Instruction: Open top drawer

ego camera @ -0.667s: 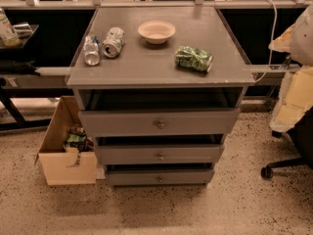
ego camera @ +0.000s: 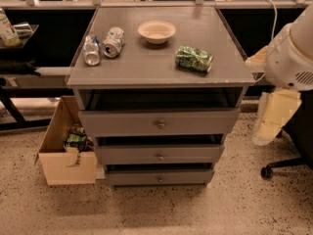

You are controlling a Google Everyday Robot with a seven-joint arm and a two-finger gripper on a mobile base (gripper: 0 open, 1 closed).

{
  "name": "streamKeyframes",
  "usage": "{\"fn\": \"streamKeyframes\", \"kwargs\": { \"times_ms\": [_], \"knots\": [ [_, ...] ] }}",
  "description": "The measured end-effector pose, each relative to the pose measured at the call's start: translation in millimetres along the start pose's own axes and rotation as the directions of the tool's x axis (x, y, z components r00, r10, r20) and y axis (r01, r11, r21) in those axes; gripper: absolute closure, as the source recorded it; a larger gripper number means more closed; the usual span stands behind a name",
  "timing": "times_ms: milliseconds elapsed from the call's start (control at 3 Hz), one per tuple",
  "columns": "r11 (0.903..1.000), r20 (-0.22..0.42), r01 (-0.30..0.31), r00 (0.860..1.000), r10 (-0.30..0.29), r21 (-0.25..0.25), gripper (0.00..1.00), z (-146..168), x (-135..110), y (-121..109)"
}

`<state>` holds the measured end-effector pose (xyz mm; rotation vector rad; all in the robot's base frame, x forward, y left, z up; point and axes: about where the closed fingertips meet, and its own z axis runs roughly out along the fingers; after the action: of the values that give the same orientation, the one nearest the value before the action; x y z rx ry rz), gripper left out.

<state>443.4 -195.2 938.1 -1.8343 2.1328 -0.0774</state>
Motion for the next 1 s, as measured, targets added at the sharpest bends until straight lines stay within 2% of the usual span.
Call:
{"fn": "streamKeyframes", "kwargs": {
  "times_ms": [333, 667, 1000],
  "knots": [
    [0.9914, 0.035, 0.107, 0.994, -0.105, -0.075, 0.0, 63.8, -25.2, 21.1],
    [0.9799, 0.07, 0.14, 0.989, -0.131, -0.142, 0.0, 113.0, -36.8, 31.7],
    [0.9741, 0.109, 0.099, 0.991, -0.078, -0.203, 0.0, 164.4, -31.6, 28.3]
  ]
}}
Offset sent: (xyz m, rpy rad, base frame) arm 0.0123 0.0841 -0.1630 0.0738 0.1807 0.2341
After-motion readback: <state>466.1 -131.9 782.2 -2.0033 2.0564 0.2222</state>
